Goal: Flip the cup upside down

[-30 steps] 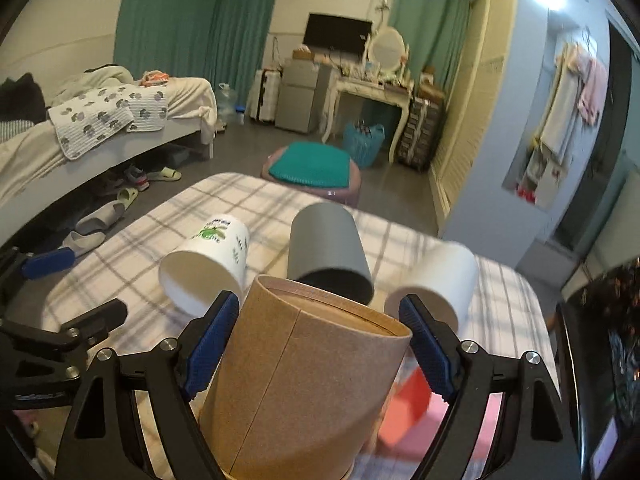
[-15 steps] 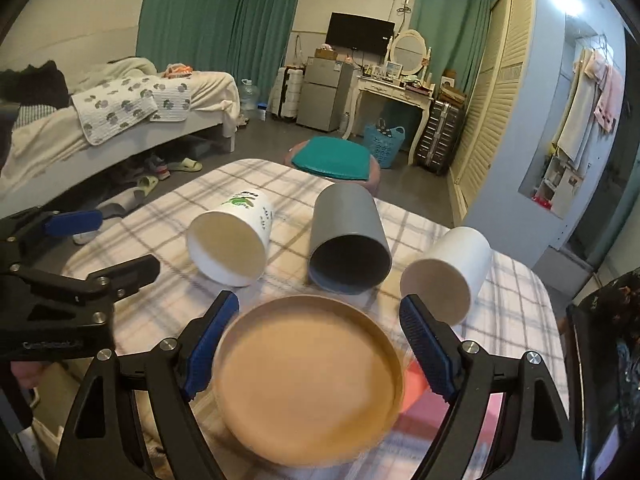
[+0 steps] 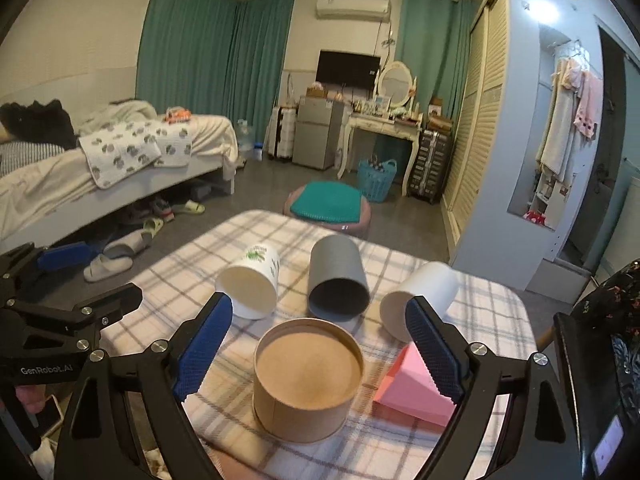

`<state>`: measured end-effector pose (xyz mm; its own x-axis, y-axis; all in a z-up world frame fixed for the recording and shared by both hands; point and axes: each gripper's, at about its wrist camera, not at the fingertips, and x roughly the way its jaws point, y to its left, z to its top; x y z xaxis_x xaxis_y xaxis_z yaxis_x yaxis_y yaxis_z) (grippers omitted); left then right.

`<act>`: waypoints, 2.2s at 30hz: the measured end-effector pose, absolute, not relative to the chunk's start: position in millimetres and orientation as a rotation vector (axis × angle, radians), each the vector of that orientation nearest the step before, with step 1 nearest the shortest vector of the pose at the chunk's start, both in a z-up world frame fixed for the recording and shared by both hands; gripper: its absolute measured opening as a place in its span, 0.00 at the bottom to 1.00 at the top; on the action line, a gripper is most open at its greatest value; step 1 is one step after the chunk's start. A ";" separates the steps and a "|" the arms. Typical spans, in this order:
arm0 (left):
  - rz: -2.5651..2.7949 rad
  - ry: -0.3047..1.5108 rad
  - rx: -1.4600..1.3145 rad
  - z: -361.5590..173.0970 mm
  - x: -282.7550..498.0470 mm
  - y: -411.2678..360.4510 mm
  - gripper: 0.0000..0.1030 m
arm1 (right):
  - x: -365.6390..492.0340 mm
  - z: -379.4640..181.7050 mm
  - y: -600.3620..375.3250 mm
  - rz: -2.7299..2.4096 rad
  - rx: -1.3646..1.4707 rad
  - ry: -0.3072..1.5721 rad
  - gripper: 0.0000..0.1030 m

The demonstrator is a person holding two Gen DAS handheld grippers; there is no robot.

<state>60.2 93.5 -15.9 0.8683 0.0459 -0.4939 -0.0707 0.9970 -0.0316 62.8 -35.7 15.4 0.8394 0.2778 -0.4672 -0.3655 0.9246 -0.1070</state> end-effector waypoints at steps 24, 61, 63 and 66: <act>0.078 0.290 -0.015 -9.0 -32.1 18.5 1.00 | -43.0 -5.9 -133.3 0.235 0.005 0.415 1.00; 0.059 0.307 -0.047 -12.6 -37.3 26.0 1.00 | -41.8 -12.9 -128.4 0.237 -0.010 0.435 1.00; 0.060 0.308 -0.048 -12.5 -37.9 26.4 1.00 | -41.9 -12.8 -128.3 0.236 -0.011 0.435 1.00; 0.059 0.310 -0.048 -12.7 -38.0 25.9 1.00 | -42.1 -12.9 -128.3 0.237 -0.010 0.434 1.00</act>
<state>-38.0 25.9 -12.7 0.9508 0.0505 -0.3058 -0.0654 0.9971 -0.0385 -42.1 -128.3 -12.9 0.8802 0.2248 -0.4179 -0.2292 0.9725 0.0405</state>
